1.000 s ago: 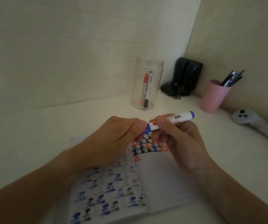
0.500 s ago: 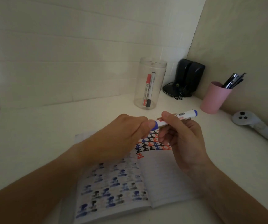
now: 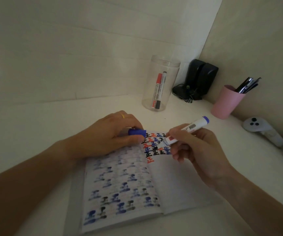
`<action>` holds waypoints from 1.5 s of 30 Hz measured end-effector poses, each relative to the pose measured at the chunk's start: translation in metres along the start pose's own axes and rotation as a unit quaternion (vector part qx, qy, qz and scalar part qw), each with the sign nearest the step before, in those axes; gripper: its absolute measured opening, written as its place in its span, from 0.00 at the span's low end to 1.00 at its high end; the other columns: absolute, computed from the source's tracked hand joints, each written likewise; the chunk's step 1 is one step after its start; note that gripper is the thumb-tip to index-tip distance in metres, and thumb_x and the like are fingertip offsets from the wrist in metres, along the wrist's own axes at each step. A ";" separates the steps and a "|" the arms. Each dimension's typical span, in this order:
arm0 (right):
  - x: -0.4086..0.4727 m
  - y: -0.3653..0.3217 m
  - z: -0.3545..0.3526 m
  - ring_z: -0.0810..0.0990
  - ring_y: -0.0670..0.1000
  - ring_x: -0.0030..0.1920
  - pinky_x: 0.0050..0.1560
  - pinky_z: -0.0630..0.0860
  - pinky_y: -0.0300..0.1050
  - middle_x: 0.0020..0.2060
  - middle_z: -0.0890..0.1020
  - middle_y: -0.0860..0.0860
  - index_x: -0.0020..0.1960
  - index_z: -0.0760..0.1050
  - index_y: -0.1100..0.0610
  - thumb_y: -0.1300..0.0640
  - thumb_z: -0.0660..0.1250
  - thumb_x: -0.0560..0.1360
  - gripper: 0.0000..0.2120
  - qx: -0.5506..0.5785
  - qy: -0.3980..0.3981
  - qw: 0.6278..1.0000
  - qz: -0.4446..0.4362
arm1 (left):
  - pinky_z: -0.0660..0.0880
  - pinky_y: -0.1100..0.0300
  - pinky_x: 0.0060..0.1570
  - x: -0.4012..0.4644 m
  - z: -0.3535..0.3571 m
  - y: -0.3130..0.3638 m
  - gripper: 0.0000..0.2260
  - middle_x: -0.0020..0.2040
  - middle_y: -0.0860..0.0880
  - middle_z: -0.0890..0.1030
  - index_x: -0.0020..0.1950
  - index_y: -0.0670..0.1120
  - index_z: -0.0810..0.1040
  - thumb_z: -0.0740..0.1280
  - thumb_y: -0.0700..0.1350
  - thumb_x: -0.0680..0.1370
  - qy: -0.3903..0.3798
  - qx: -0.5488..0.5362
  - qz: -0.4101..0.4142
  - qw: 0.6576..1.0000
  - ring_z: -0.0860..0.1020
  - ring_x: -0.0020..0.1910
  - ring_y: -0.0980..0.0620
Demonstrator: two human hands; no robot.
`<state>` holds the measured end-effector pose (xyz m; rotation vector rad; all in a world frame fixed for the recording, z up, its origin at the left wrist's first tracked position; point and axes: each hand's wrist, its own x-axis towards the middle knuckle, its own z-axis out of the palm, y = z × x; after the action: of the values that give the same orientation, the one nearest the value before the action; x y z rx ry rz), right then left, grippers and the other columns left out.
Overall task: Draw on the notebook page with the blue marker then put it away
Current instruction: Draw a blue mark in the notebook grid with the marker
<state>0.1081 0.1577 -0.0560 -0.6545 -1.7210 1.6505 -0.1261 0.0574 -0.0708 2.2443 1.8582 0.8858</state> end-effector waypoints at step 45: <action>-0.008 0.034 -0.009 0.82 0.50 0.27 0.30 0.79 0.42 0.28 0.85 0.56 0.40 0.85 0.56 0.51 0.75 0.64 0.10 -0.177 0.056 0.981 -0.062 | 0.73 0.52 0.63 0.006 0.009 -0.011 0.13 0.60 0.60 0.81 0.60 0.55 0.82 0.68 0.58 0.79 -0.063 0.016 0.063 0.996 0.73 0.64 0.52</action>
<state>0.1171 0.1609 -0.0912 -0.7702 -1.9469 1.2091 -0.1310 0.0684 -0.0805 2.3982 1.7050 0.7184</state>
